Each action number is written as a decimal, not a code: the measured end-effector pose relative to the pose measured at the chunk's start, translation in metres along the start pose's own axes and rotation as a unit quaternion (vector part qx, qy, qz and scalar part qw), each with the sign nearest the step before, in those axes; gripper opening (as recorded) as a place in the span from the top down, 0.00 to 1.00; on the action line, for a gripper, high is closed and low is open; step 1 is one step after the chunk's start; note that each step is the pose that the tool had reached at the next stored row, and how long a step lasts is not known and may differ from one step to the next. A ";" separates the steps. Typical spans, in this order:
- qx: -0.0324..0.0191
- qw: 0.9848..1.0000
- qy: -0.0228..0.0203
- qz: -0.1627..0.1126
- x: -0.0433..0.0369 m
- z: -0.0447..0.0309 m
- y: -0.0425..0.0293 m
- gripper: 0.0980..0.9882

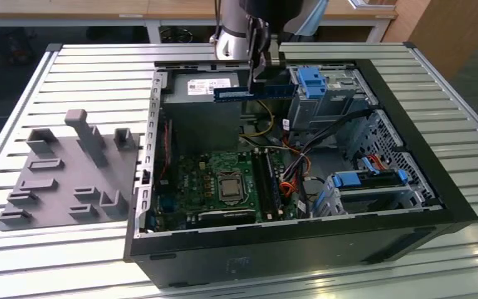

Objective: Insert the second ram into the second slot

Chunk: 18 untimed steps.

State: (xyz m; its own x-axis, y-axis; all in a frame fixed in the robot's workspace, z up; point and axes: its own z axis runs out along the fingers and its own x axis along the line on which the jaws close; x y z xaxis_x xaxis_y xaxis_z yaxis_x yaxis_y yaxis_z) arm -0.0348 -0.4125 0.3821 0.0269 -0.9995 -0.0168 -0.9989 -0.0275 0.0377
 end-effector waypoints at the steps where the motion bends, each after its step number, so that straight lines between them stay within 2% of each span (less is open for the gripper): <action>1: 0.000 1.000 0.000 0.000 0.0006 0.0000 0.0000 0.98; 18: 0.000 1.000 0.000 0.000 0.0095 -0.0001 0.0003 0.98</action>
State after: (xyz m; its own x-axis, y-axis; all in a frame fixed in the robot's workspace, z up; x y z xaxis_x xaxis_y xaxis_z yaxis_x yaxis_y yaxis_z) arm -0.0349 -0.4221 0.3821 0.0269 -0.9995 -0.0168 -0.9989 -0.0275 0.0377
